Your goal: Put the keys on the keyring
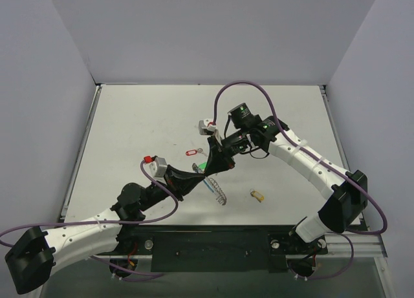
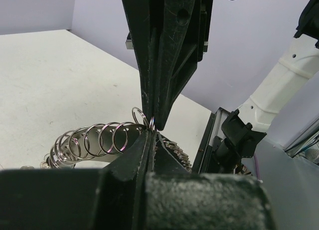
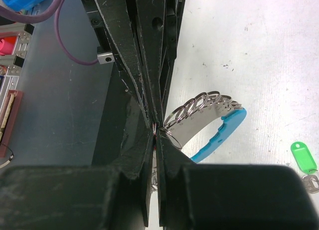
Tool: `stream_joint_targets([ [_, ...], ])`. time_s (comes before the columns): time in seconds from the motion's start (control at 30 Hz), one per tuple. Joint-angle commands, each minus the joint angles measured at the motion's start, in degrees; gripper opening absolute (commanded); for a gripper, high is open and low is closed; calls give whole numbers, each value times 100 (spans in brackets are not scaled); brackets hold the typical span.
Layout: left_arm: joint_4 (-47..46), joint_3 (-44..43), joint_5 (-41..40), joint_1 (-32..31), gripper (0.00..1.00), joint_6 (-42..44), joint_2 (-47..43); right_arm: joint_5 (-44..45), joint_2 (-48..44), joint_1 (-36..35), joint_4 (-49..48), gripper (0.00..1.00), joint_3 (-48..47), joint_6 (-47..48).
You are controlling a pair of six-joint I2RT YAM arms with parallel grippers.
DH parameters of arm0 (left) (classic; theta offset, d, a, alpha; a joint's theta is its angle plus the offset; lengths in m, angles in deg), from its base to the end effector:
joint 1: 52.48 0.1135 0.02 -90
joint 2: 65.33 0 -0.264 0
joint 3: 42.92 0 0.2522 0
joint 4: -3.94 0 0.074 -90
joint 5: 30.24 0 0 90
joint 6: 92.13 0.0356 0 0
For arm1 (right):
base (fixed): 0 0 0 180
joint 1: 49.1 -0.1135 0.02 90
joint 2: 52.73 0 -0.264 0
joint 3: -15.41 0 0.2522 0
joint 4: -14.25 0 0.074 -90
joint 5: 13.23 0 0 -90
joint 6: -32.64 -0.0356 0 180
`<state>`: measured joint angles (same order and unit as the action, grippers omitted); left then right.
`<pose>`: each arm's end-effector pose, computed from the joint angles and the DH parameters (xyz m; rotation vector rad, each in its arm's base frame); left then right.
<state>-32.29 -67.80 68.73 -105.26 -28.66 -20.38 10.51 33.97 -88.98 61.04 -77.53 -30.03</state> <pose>0.1014 -0.1426 0.2438 0.4595 1.3280 -1.2715 0.2267 0.2319 0.3470 -1.6279 1.3500 1.4158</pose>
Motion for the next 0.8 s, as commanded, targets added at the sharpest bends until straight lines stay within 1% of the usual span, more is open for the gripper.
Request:
stream_joint_targets([
  [0.0,-126,-374,52,4,0,16,-47,-318,-12,-134,-280,0,95,-61],
  [0.13,823,-716,-114,-5,0,33,-162,-151,-74,-160,-289,0,209,-79],
  [0.2,1394,-883,-185,4,0,60,-258,-11,-109,-152,-272,0,280,-88],
  [0.23,1831,-1049,-211,4,0,51,-293,51,-144,-152,-254,0,315,-88],
  [0.27,2027,-1129,-220,4,0,94,-302,121,-179,-152,-236,2,341,-79],
  [0.3,2438,-1313,-212,4,0,103,-302,166,-188,-152,-219,4,350,-53],
  [0.33,2599,-1393,-177,4,0,130,-276,218,-206,-152,-184,5,359,-35],
  [0.43,3397,-1831,-71,4,0,191,-153,298,-206,-169,-96,5,341,18],
  [0.57,4206,-2385,78,13,0,279,145,394,-188,-222,36,6,298,114],
  [0.77,4980,-2940,315,92,0,393,471,535,-162,-327,291,6,271,342],
])
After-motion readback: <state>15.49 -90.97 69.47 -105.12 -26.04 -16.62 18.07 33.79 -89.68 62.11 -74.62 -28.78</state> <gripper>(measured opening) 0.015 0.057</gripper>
